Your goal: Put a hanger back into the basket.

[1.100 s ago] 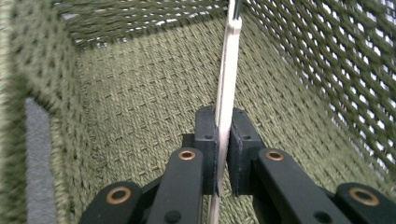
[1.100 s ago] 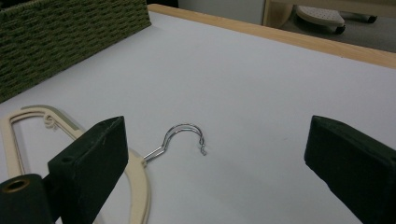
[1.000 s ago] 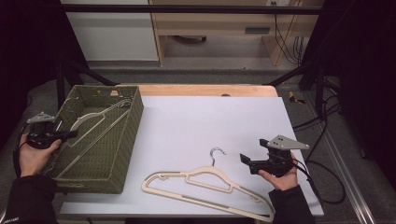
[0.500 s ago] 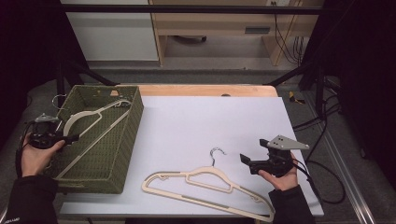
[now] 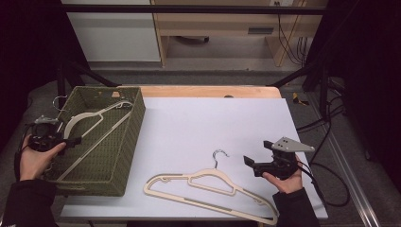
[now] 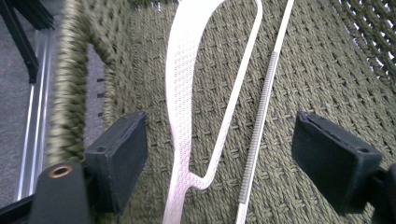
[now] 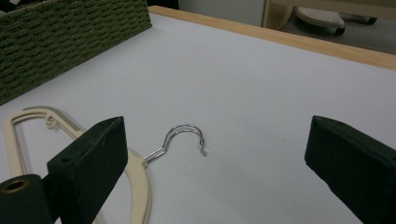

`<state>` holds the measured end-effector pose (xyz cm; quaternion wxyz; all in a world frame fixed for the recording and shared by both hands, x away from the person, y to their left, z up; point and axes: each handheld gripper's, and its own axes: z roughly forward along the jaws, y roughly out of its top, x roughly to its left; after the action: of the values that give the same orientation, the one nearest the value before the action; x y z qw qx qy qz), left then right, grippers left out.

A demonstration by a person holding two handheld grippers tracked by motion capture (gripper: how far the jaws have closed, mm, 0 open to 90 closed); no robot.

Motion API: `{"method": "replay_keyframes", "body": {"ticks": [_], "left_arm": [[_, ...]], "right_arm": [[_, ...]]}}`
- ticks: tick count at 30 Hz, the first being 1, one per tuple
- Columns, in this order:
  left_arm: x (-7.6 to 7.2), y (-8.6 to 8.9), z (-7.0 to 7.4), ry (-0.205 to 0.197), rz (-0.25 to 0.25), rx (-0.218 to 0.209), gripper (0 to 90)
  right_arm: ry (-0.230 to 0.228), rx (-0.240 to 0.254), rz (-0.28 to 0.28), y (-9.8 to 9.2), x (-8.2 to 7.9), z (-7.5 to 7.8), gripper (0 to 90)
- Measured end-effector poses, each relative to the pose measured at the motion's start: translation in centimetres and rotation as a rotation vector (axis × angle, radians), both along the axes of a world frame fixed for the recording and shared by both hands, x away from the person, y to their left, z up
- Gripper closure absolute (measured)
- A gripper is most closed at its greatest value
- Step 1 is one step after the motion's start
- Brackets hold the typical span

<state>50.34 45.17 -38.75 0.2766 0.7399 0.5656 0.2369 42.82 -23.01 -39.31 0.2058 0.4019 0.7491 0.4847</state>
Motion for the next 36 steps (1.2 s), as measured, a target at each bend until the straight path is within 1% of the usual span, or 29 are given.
{"method": "replay_keyframes", "body": {"ticks": [2,4,5,6,9,11,12,13,14,15,16,17,19,21,22,24,25,29,30,33,35,36], "left_arm": [[-0.5,-0.1,0.5,-0.034,0.008,0.0,13.5],[-1.0,-0.3,1.2,-0.064,0.005,-0.006,10.9],[-1.4,-0.4,1.6,-0.091,0.005,-0.01,9.7],[-1.7,-0.6,2.1,-0.109,0.005,-0.02,8.4],[-2.6,-1.5,3.2,-0.174,-0.017,-0.052,6.6],[-3.3,-2.4,4.1,-0.222,-0.052,-0.079,6.4],[-3.6,-2.8,4.5,-0.24,-0.07,-0.087,6.4],[-3.8,-3.2,4.8,-0.253,-0.086,-0.086,6.2],[-4.1,-3.9,5.3,-0.273,-0.109,-0.094,6.1],[-4.4,-4.4,5.6,-0.282,-0.126,-0.099,6.0],[-4.7,-5.3,5.9,-0.304,-0.156,-0.108,5.9],[-4.9,-5.9,6.2,-0.314,-0.174,-0.114,5.9],[-5.4,-7.5,6.5,-0.345,-0.217,-0.13,5.7],[-5.8,-9.2,6.7,-0.368,-0.259,-0.148,5.5],[-6.0,-10.1,6.7,-0.376,-0.278,-0.155,5.4],[-6.3,-11.9,6.7,-0.389,-0.328,-0.171,4.9],[-6.5,-12.7,6.7,-0.394,-0.346,-0.18,4.8],[-7.0,-15.8,5.9,-0.407,-0.419,-0.215,4.2],[-7.1,-16.6,5.7,-0.406,-0.436,-0.218,4.1],[-7.3,-18.6,4.8,-0.405,-0.47,-0.231,4.0],[-7.4,-19.7,4.2,-0.39,-0.488,-0.239,3.9],[-7.4,-20.4,3.8,-0.379,-0.5,-0.236,3.7]], "right_arm": [[-0.001,0.0,-0.002,-0.1,0.0,0.1,6.4],[-0.002,-0.002,0.003,-0.2,0.0,0.1,6.3],[0.0,0.006,-0.003,-0.2,-0.1,0.1,6.1],[-0.002,0.007,-0.001,-0.2,-0.1,0.2,6.1],[-0.003,0.014,0.001,-0.1,-0.1,0.1,6.1],[-0.007,0.005,0.015,-0.2,0.0,0.1,5.8],[-0.006,0.002,0.017,-0.1,0.0,0.1,5.8],[-0.005,0.005,0.013,-0.1,-0.1,0.1,5.8],[-0.006,0.005,0.013,0.0,-0.1,0.0,5.8],[-0.007,0.01,0.015,0.0,-0.1,0.0,5.9],[-0.006,0.011,0.017,0.0,-0.1,0.0,5.9],[-0.009,0.015,0.02,0.0,-0.1,0.1,5.9],[-0.012,0.023,0.027,0.0,-0.1,0.1,6.2],[-0.01,0.036,0.023,0.0,-0.2,0.1,6.4],[-0.009,0.035,0.034,-0.1,-0.2,0.1,8.1],[-0.002,0.042,0.039,0.0,-0.2,0.1,7.7],[-0.009,0.036,0.048,-0.1,-0.3,0.1,7.7],[-0.019,0.047,0.054,0.1,-0.4,0.2,7.3],[-0.019,0.048,0.057,0.1,-0.4,0.2,7.3],[-0.016,0.03,0.066,0.4,-0.5,0.2,7.4],[-0.011,0.021,0.069,0.6,-0.5,0.2,7.7],[-0.007,0.018,0.071,0.7,-0.5,0.1,7.8]]}}
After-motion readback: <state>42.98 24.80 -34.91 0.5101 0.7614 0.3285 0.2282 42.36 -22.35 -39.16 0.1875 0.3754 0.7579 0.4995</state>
